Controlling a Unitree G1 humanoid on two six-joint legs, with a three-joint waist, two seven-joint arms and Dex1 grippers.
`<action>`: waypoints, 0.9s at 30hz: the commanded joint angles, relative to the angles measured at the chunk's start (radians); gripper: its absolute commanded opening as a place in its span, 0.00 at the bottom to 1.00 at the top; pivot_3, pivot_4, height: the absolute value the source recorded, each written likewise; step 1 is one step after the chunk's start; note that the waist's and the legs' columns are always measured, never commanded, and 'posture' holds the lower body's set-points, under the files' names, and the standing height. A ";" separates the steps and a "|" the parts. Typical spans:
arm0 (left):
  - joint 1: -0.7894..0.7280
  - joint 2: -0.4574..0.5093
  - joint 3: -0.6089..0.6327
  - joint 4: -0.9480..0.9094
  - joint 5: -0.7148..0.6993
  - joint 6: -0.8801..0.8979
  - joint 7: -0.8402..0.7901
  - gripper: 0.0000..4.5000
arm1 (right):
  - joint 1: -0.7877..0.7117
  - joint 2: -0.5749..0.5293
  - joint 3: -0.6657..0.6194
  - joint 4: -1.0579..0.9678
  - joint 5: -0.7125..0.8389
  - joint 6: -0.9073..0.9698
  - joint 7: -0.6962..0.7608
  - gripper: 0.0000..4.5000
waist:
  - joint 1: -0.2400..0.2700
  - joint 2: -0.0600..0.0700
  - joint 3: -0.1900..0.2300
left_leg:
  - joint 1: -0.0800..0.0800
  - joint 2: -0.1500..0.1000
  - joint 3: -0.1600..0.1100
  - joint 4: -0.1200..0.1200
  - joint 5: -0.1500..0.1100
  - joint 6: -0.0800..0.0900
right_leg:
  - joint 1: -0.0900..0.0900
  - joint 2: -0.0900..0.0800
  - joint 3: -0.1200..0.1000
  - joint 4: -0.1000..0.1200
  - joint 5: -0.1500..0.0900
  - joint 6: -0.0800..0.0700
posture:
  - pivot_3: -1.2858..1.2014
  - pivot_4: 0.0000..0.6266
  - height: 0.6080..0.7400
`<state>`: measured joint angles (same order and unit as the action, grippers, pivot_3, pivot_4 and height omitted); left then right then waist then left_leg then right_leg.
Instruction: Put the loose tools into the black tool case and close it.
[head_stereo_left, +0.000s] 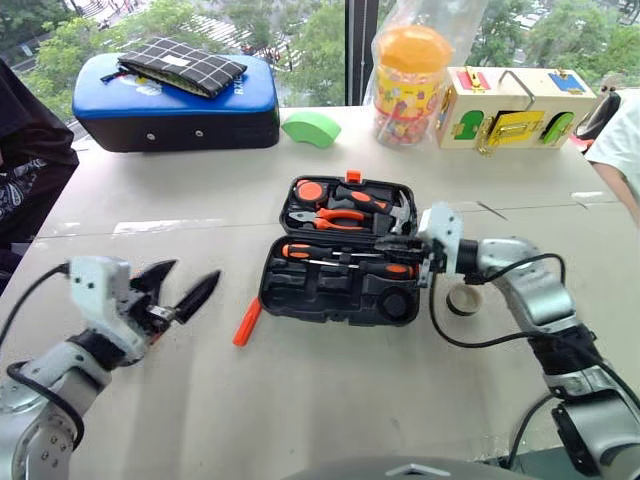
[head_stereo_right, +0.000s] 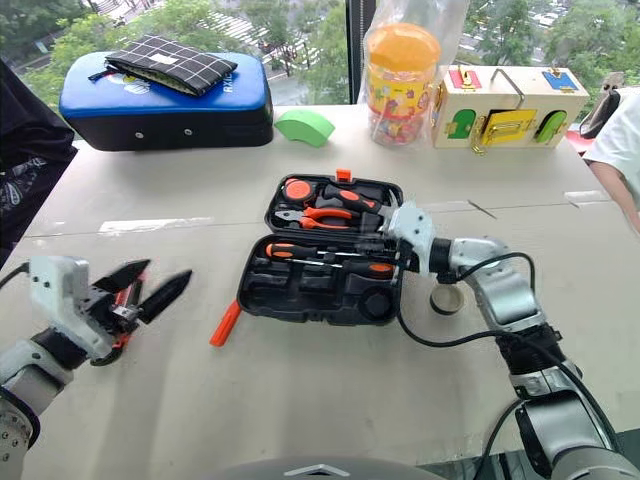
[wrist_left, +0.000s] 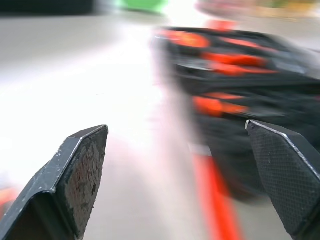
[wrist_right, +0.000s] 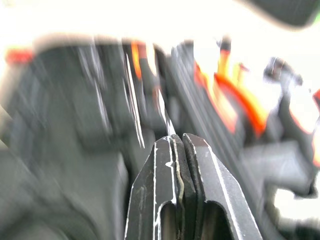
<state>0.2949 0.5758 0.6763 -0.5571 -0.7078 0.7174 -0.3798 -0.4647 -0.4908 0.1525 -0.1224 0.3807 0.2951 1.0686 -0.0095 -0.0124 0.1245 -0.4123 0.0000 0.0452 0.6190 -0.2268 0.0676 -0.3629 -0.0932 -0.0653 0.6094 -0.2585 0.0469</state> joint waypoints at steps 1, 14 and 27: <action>0.035 -0.020 0.016 -0.011 0.073 0.060 0.133 1.00 | 0.054 -0.041 -0.038 -0.146 0.133 0.079 0.064 0.38 | -0.001 -0.001 -0.001 | 0.000 0.000 0.000 -0.001 0.000 0.000 | 0.000 0.000 -0.001 0.000 0.000 0.000 | 0.52 0.24 1.00; 0.003 0.028 -0.066 0.244 0.212 -0.033 0.042 1.00 | 0.146 -0.110 -0.062 -0.280 0.183 0.130 0.032 1.00 | 0.016 -0.001 0.000 | -0.001 0.001 0.001 -0.002 -0.001 0.000 | -0.004 -0.002 -0.001 0.000 -0.001 -0.005 | 0.52 0.24 1.00; 0.035 0.018 -0.237 -0.015 0.052 0.000 -0.139 1.00 | 0.240 -0.174 -0.116 -0.338 0.214 0.125 0.029 1.00 | 0.015 -0.003 -0.001 | -0.002 0.001 0.005 -0.002 0.000 -0.001 | -0.006 -0.005 -0.001 0.000 -0.001 -0.005 | 0.52 0.24 1.00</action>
<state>0.3240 0.5844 0.4533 -0.5127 -0.6686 0.7088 -0.5329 -0.2234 -0.6546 0.0710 -0.4186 0.5665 0.4316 1.0899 0.0060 -0.0158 0.1231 -0.4143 0.0011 0.0500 0.6167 -0.2271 0.0674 -0.3686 -0.0981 -0.0666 0.6090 -0.2593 0.0416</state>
